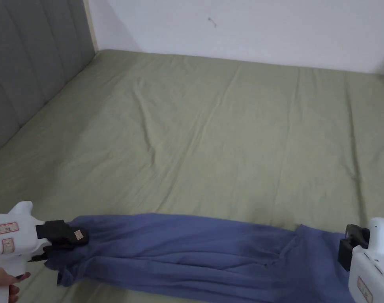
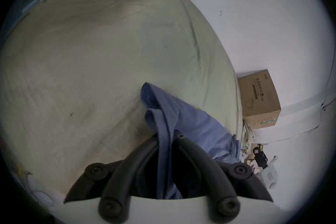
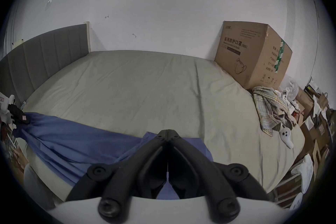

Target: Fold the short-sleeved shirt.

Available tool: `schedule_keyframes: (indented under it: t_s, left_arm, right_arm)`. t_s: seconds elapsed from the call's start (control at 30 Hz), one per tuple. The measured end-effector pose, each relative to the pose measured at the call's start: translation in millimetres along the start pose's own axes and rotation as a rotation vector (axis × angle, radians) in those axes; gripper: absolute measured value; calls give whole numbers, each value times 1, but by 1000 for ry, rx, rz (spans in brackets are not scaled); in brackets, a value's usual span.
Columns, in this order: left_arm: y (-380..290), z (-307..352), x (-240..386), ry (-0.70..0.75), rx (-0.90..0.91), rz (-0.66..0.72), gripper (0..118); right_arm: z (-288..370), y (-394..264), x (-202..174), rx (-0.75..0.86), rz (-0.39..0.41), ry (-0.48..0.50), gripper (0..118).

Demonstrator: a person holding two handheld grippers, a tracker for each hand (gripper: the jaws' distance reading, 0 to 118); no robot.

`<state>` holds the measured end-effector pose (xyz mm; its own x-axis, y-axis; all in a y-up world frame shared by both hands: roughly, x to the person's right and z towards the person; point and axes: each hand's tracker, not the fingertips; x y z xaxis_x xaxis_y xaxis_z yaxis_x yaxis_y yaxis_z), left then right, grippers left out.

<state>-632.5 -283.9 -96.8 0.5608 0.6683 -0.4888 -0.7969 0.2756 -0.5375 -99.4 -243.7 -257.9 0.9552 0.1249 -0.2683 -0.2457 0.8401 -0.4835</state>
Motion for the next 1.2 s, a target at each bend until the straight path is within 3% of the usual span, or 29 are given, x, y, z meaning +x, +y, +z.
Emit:
schedule_keyframes:
  t_s: [0.2,0.4,0.53,0.67,0.73,0.8,0.83,0.97,1.1,1.13,1.2]
  left_arm:
    - [-11,1,88,106,56,-228,6]
    - [-66,-34,219,122,66,-650,6]
    - [-128,-97,278,90,-43,-919,6]
    - [-179,-161,290,13,-240,-978,7]
    - [-195,-182,286,50,-288,-968,21]
    - [-198,-193,277,69,-316,-928,65]
    - [-196,-195,275,61,-325,-872,78]
    - [-179,-176,270,12,-280,-746,92]
    - [-152,-138,262,-32,-165,-648,90]
    - [-145,-130,257,-43,-147,-604,81]
    - [-134,-124,248,17,-141,-562,24]
  right_arm:
    - [4,0,16,9,-34,-8,1]
    - [8,-4,39,18,-97,-21,1]
    - [10,-10,60,3,-151,-26,1]
    - [13,-18,85,-10,-234,-56,1]
    - [14,-20,97,-17,-264,-54,1]
    - [14,-22,105,-19,-265,-66,1]
    - [15,-24,107,-19,-258,-75,1]
    - [12,-26,110,-29,-255,-78,1]
    - [9,-28,102,-33,-240,-59,1]
    - [9,-28,99,-33,-230,-54,1]
    - [9,-28,95,-31,-210,-46,1]
